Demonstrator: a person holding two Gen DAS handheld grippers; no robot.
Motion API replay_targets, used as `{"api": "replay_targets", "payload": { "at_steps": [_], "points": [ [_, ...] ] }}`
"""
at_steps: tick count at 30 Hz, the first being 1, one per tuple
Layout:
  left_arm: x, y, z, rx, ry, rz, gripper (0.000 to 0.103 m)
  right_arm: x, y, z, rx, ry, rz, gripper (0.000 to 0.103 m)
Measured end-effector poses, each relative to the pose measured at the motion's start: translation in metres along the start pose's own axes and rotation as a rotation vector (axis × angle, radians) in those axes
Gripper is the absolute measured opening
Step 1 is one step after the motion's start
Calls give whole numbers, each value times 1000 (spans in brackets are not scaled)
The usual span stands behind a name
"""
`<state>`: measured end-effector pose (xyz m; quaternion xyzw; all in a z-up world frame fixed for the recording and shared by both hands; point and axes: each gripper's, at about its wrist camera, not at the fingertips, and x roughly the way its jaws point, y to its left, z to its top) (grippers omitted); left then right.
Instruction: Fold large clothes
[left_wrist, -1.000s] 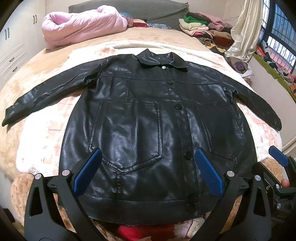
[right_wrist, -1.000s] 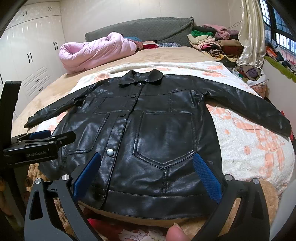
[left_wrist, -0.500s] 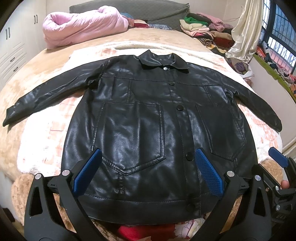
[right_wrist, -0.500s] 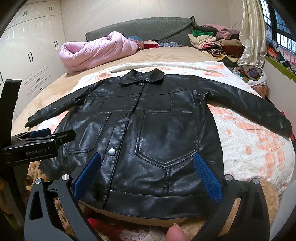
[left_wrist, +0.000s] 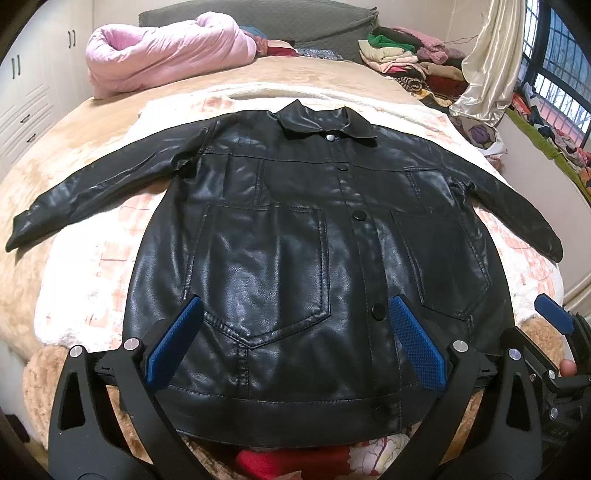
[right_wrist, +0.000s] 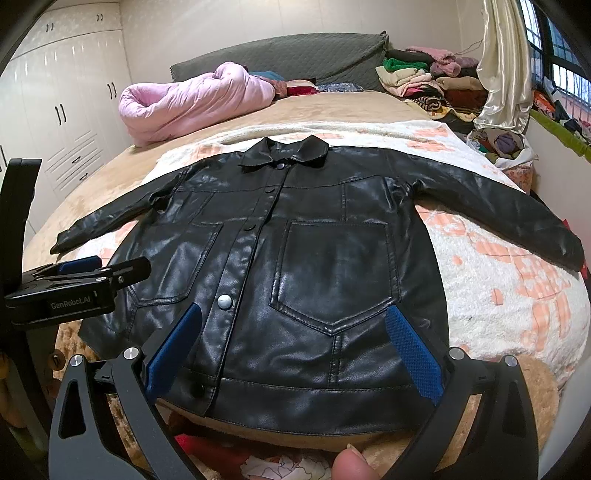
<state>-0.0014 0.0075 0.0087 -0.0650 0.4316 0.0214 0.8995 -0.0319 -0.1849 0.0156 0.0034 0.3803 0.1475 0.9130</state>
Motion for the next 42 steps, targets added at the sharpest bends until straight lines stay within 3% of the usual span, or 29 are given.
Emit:
{"api": "replay_targets", "payload": {
  "at_steps": [24,42],
  "points": [
    [4,3,3,-3,1,3,94,4,-2,2,10,4,-2,99],
    [27,3,48,-23,-4,14,94,32,-23,56,44,-8,-29,99]
  ]
}}
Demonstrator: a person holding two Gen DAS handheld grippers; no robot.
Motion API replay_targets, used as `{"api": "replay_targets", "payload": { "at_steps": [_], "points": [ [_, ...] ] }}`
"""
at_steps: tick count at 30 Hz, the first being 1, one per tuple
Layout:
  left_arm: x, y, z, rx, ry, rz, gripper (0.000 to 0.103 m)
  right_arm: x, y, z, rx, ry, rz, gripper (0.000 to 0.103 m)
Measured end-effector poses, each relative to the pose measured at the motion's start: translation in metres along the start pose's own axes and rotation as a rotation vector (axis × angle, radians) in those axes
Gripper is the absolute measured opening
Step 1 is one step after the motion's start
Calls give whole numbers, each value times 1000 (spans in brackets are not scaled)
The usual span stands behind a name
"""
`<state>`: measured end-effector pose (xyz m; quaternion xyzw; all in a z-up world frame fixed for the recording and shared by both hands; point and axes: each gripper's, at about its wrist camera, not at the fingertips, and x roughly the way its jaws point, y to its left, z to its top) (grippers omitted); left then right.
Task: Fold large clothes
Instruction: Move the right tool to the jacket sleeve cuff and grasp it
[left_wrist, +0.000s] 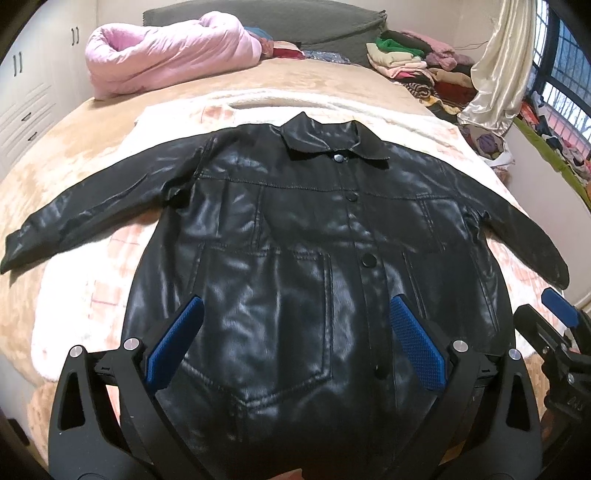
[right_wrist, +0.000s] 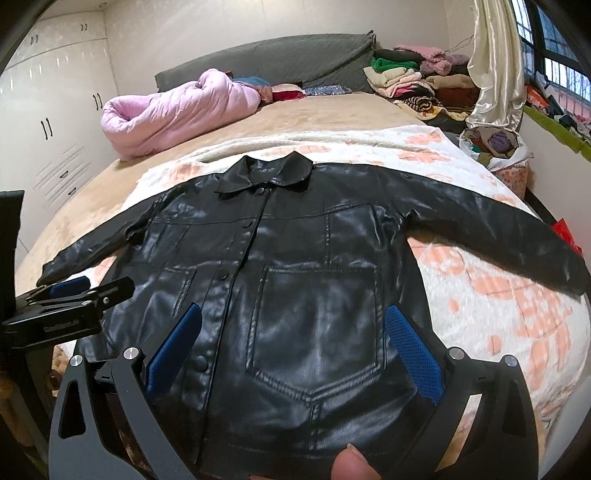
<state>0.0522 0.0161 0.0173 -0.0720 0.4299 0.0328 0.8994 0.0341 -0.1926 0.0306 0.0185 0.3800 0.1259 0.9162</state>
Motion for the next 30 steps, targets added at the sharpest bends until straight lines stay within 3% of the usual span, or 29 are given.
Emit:
{"api": "replay_targets", "payload": {
  "at_steps": [19,30],
  "points": [
    [23,3,58,-31,-13,53,94,36,-3,68,17,-48,9,99],
    [51,-12,97,-33,13,51,94,71,-37,119,105,-53,-18,99]
  ]
}}
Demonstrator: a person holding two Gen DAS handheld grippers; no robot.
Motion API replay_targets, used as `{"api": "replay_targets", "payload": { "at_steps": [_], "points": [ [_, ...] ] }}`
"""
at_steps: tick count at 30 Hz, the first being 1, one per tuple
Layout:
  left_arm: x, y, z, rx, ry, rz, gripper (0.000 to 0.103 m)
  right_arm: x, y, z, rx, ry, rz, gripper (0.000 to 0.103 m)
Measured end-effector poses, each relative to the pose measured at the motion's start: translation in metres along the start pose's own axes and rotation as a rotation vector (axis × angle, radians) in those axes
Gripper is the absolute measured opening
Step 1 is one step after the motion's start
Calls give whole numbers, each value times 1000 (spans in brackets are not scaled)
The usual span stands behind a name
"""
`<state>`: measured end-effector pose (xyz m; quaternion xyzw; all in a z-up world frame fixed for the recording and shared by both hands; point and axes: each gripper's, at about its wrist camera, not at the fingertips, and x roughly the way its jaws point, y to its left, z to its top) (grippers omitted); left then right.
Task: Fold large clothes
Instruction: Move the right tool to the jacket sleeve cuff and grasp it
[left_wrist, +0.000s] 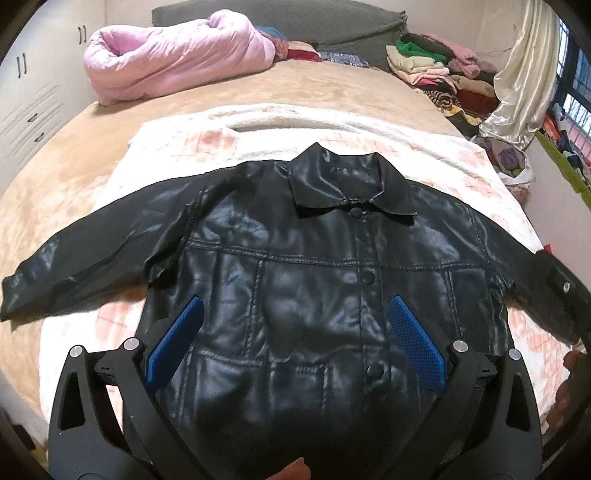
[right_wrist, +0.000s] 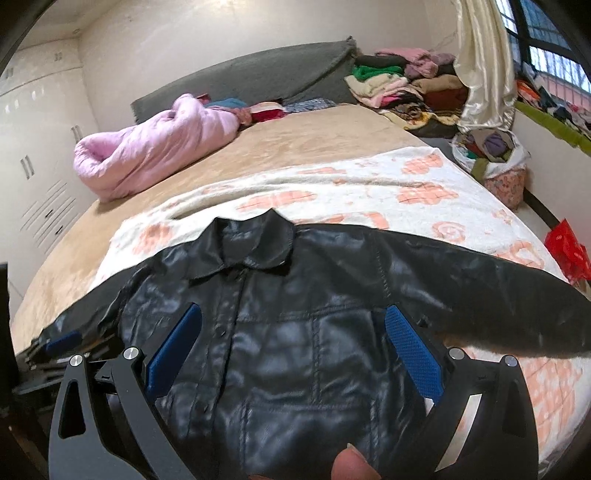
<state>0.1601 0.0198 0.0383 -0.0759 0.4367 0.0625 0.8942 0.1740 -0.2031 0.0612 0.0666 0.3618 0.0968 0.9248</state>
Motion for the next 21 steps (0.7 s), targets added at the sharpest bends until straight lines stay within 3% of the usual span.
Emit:
{"api": "replay_targets", "payload": {
  "at_steps": [13,21],
  "points": [
    [44,-43,21,28,43,-22,94,31,-95,3,203,7,-102,99],
    [65,-75,26,58,56,-64,94,39,-134,-4,286,-3,-153,99]
  ]
}}
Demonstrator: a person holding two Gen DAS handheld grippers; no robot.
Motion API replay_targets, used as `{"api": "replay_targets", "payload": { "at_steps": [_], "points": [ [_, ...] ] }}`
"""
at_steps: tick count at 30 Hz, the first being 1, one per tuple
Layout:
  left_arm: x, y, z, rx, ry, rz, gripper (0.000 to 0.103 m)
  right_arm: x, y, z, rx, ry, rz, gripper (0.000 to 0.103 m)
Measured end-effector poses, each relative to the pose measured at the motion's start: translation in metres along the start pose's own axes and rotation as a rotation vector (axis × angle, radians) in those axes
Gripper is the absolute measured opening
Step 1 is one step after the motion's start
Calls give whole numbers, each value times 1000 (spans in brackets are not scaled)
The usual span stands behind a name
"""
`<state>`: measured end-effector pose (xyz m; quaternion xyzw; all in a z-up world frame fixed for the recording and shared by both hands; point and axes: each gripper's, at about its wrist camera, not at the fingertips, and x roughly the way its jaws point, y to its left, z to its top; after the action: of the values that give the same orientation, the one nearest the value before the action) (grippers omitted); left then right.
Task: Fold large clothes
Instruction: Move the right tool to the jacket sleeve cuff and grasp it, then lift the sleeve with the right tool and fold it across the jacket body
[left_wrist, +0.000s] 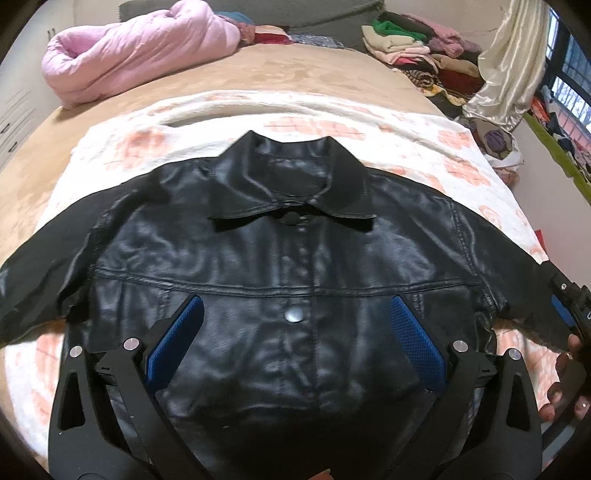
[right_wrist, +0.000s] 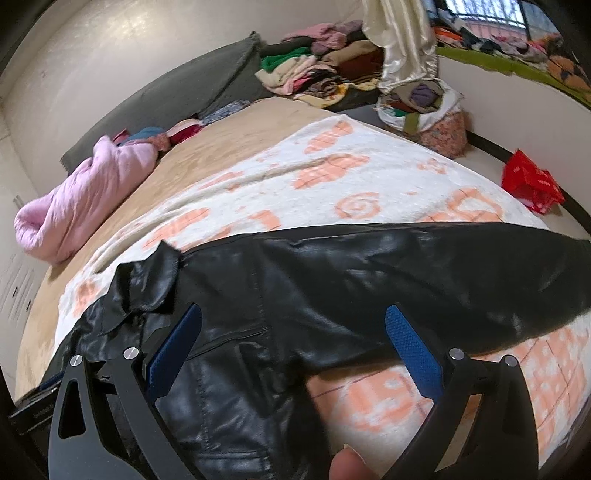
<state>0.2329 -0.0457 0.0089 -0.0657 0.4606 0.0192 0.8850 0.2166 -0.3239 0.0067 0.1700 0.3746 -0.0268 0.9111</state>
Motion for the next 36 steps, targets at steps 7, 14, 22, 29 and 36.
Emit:
{"api": "replay_targets", "payload": {
  "at_steps": [7,14,22,29,36],
  "points": [
    [15,-22,2,24,17,-33,94,7,-49,6,128,-14,-115,99],
    [27,-34,3,38,31,-46,94,5,-105,2,320,-22,-239,99],
    [47,-42,11,75,61,-29,94,-4,-160,-17,579,-55,-382,99],
    [50,-44,11,68,65,-51,94,10,-208,-35,795,-51,-308,99],
    [39,-42,9,51,54,-70,94,17,-222,-33,915,-216,-54,93]
  ]
}}
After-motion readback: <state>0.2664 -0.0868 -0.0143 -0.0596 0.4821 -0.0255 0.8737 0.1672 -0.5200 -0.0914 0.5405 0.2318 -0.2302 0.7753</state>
